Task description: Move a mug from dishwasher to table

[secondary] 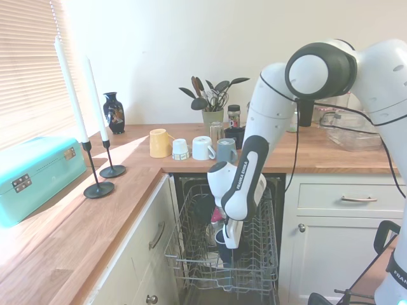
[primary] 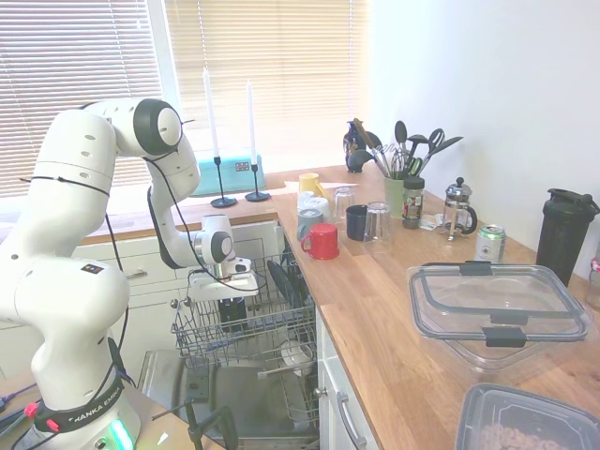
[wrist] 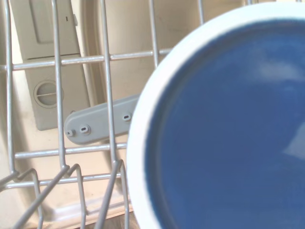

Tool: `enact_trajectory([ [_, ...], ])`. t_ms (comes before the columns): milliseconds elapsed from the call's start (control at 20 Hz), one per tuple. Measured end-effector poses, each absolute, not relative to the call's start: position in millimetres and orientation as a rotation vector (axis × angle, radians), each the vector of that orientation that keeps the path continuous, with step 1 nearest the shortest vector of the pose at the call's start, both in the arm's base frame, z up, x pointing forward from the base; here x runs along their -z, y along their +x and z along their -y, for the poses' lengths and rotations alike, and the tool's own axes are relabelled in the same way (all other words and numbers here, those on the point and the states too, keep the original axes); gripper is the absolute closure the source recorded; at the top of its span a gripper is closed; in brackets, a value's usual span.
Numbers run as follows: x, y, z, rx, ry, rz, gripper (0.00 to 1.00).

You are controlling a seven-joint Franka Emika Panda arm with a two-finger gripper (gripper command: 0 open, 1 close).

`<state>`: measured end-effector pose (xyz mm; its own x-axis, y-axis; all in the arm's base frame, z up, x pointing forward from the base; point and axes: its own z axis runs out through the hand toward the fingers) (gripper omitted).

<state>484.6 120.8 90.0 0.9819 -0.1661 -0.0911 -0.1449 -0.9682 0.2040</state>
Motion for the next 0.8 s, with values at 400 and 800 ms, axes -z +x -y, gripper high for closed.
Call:
enact_trajectory([
  [400,-114.2,483.3,-134.7,0.102,2.931,0.279,1.00],
  [800,-185.1,484.3,-171.1,-0.015,2.958,0.326,1.00],
])
